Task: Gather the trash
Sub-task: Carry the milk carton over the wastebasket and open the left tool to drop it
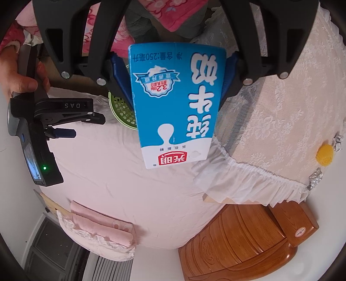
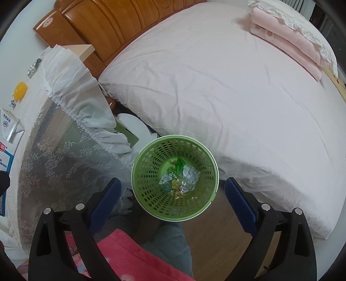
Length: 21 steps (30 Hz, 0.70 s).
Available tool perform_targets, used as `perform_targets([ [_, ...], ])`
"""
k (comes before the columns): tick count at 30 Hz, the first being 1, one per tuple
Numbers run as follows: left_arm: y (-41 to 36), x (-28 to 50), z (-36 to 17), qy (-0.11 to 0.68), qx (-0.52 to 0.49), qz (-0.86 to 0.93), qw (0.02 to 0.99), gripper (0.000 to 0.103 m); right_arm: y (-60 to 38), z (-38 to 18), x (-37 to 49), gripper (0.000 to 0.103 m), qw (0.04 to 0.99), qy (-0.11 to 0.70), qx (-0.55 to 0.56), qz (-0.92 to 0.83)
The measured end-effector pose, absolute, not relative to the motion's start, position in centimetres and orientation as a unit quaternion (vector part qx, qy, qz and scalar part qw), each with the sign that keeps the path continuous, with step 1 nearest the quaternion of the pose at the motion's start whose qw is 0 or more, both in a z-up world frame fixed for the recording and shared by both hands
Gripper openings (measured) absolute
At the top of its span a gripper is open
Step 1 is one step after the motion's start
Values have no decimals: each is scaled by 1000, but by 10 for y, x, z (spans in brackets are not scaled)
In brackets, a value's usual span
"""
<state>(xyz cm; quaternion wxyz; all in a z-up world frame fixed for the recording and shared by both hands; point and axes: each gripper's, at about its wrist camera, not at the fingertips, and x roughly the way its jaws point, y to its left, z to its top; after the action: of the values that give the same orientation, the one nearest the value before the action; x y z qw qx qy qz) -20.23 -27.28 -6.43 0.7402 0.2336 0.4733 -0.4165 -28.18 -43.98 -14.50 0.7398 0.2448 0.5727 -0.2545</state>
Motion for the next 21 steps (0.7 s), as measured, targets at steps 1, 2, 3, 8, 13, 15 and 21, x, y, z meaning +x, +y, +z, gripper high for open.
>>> perform_targets([
  [1,-277,-206,-67,475,236,-421,736,68,-443,-145,-287,96,737,573,246,-259],
  [2,-281,-210,-69,476,238,-425,732,68,-445,-145,-291,96,735,574,248,-263],
  [3,-285,-213,-72,478,240,-429,728,68,-448,-146,-297,96,733,574,251,-267],
  [8,-318,-231,-100,502,259,-451,691,68,-465,-151,-328,96,714,576,267,-294],
  [13,-356,-243,-153,552,287,-462,632,68,-480,-159,-357,96,698,572,294,-316],
  [15,-366,-246,-170,567,305,-453,617,75,-482,-160,-364,96,695,569,301,-320],
  [21,-367,-249,-171,569,304,-454,615,87,-488,-164,-376,96,688,563,317,-331],
])
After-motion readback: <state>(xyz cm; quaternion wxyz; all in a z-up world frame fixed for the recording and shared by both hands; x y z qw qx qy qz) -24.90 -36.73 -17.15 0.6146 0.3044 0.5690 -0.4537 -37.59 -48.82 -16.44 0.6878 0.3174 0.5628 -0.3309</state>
